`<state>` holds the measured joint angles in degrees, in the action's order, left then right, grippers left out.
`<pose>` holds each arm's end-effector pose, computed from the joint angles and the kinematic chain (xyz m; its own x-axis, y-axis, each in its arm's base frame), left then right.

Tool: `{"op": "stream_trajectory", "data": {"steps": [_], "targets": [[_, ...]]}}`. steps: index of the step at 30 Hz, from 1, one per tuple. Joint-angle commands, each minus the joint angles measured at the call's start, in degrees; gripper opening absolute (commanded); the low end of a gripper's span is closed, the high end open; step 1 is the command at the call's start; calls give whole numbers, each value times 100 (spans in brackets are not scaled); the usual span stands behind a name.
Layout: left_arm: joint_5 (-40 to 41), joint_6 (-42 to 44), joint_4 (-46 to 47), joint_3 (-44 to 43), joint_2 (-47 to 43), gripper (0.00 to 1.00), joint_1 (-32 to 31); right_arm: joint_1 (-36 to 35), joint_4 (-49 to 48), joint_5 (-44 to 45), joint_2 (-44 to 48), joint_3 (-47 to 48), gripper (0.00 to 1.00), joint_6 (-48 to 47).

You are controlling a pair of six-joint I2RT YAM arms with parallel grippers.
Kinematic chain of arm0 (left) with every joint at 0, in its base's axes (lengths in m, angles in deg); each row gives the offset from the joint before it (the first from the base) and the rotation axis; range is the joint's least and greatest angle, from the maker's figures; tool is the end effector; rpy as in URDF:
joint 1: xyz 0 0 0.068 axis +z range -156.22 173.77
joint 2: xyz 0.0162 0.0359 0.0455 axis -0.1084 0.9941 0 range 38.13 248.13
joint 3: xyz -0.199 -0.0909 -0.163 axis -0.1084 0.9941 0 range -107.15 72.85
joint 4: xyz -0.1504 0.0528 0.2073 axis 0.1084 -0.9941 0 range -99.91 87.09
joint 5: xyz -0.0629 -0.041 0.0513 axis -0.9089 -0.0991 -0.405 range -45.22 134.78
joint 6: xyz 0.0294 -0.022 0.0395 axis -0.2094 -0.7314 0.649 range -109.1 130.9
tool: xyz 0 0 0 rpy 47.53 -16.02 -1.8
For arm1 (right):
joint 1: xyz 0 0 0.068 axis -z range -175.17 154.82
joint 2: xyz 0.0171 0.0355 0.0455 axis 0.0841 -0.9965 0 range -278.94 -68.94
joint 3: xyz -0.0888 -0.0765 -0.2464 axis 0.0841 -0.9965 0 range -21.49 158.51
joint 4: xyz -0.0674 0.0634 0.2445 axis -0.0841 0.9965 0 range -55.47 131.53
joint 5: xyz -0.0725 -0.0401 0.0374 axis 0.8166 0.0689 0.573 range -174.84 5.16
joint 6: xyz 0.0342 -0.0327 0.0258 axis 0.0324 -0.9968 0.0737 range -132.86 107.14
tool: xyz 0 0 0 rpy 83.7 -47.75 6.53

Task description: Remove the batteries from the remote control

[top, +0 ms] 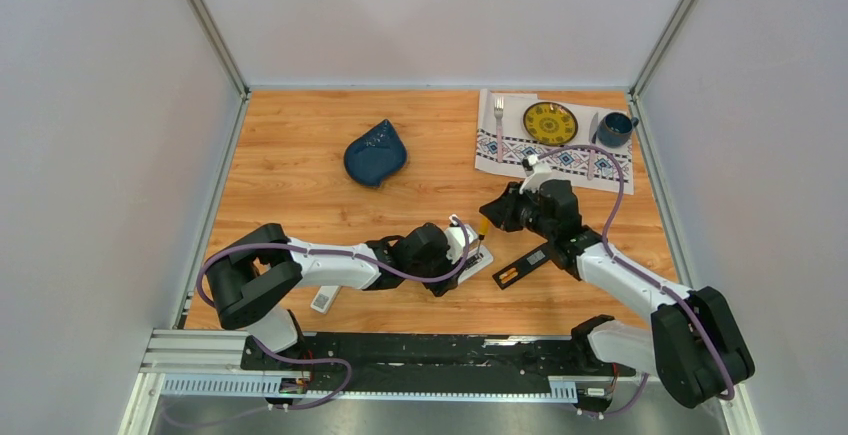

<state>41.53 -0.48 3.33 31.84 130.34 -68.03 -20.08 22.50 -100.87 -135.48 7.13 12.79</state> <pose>0.1437 -0.2724 0.1465 -0.5046 0.5245 -0.6858 0.8154 0.5506 -0.1789 0.2157 0.1111 0.2054 -0.6297 0.1662 -0.7589 -0.3967 0.7711 0.4980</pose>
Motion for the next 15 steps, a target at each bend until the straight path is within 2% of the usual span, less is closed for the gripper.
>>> {"op": "stream_trajectory", "data": {"steps": [1, 11, 15], "targets": [[-308, -66, -765, 190, 474, 0, -60, 3, -299, -954, 133, -190, 0, 950], [-300, -66, -730, 173, 536, 0, -69, 126, -914, -1464, 317, -410, 0, 1320], [-291, -75, -721, 173, 553, 0, -51, 126, -871, -1622, 370, -393, 0, 1267]]}}
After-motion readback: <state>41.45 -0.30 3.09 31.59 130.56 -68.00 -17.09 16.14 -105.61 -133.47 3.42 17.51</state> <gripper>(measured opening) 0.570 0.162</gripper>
